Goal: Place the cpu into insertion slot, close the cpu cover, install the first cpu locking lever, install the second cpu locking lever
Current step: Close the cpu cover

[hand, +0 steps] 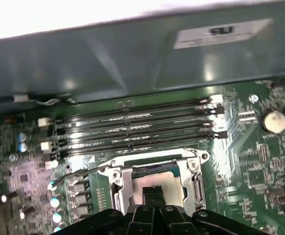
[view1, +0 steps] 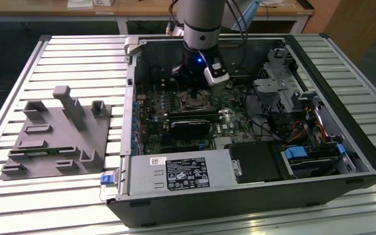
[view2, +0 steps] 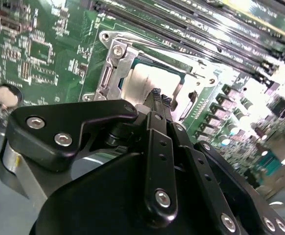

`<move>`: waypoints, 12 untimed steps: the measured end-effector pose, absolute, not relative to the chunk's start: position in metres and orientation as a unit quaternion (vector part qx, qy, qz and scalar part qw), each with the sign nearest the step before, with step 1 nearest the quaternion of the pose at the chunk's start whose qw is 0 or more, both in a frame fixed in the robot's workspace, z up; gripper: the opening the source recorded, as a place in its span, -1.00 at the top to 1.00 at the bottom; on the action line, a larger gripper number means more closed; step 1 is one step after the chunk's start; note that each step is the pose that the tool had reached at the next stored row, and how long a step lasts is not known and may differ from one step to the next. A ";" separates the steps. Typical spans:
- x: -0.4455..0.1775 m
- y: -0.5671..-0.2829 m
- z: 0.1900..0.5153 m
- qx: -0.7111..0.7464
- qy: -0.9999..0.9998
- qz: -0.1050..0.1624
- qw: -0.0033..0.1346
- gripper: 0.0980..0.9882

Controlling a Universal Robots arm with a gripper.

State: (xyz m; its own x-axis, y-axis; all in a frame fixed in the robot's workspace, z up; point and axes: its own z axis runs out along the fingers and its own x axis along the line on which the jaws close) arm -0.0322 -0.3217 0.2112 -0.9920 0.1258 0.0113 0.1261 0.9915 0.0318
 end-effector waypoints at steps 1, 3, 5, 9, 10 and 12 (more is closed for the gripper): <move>-0.032 -0.322 0.211 -0.056 -0.998 -0.016 0.005 0.98; -0.032 -0.322 0.211 -0.049 -0.999 -0.016 0.003 0.98; -0.033 -0.322 0.211 -0.049 -0.999 -0.016 -0.002 0.98; -0.035 -0.322 0.211 -0.048 -0.999 -0.015 -0.008 0.98; -0.036 -0.322 0.211 -0.048 -0.999 -0.015 -0.009 0.98; -0.039 -0.322 0.211 -0.048 -0.999 -0.015 -0.010 0.98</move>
